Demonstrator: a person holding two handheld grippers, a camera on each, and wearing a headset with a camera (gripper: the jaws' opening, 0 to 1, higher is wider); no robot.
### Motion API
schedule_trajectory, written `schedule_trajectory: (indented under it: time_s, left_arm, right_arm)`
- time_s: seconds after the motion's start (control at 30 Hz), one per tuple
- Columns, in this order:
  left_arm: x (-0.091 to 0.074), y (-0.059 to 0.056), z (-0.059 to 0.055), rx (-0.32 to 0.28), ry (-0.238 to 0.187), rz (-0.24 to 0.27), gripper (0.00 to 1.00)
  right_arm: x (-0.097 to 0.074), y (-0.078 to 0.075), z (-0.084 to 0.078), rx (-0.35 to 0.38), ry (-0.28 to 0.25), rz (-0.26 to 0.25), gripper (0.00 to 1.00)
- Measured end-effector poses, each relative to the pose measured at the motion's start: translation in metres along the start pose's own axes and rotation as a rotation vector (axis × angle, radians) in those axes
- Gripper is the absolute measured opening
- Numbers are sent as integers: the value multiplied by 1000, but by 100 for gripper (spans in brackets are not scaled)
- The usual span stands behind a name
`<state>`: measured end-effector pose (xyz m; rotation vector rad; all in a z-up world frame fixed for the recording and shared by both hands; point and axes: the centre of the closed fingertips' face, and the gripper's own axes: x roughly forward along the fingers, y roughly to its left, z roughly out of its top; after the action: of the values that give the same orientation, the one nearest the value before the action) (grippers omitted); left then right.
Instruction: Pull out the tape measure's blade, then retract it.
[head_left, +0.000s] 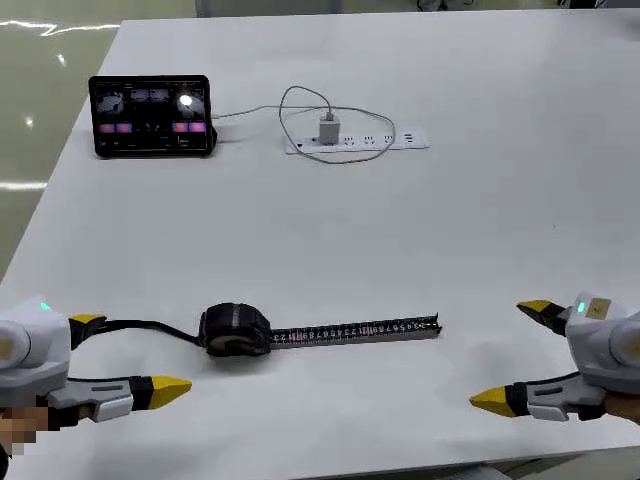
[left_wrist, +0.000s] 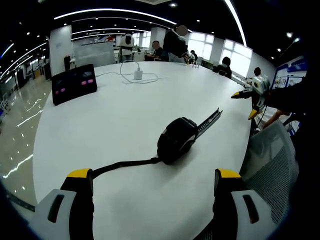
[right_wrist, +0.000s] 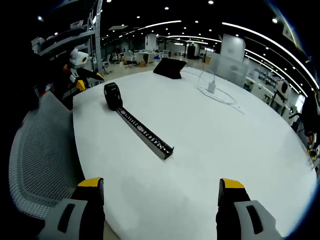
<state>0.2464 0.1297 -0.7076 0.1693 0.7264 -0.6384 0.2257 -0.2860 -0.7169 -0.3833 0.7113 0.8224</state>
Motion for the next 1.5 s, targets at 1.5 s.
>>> schedule_trajectory:
  time_s: [1.5]
  left_arm:
    - [-3,-14,-15,67,16,63,99]
  right_arm:
    - [-22,14,-25,28,43,-41,99]
